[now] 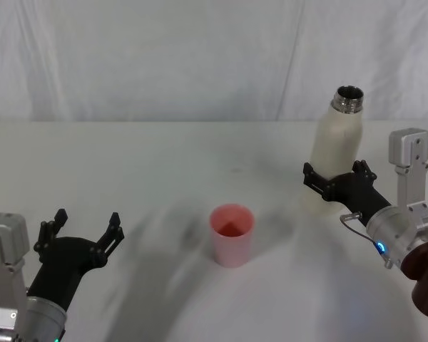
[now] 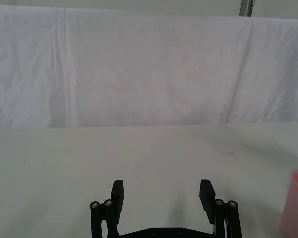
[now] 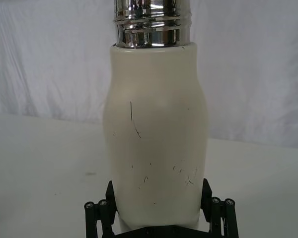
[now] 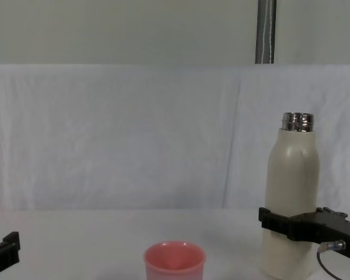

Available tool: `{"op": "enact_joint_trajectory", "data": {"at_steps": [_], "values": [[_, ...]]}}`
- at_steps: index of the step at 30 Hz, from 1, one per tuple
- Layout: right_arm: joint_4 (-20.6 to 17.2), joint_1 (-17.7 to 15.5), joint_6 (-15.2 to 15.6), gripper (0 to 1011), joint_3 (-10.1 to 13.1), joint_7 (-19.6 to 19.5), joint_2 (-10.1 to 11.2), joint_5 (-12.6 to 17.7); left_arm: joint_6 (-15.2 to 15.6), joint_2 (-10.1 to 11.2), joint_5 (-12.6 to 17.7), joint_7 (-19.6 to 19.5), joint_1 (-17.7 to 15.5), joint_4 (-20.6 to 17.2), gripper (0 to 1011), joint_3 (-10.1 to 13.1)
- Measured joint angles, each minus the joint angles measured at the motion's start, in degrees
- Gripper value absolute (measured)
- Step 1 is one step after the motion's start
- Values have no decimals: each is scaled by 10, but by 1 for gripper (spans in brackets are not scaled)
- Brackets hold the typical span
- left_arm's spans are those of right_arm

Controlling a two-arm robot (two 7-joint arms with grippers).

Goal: Grasp the thermos with one hand and pour water into the cup lid.

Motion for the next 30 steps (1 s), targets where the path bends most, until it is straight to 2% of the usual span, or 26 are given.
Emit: {"op": "enact_joint_trajectory", "data": {"at_steps": [4,30], "values": [[0,0,0,962,0,0,0,0,0,0,0,0,0,0,1001,0],[-1,-1,1,959,0,0,0,0,0,0,0,0,0,0,1001,0]]}}
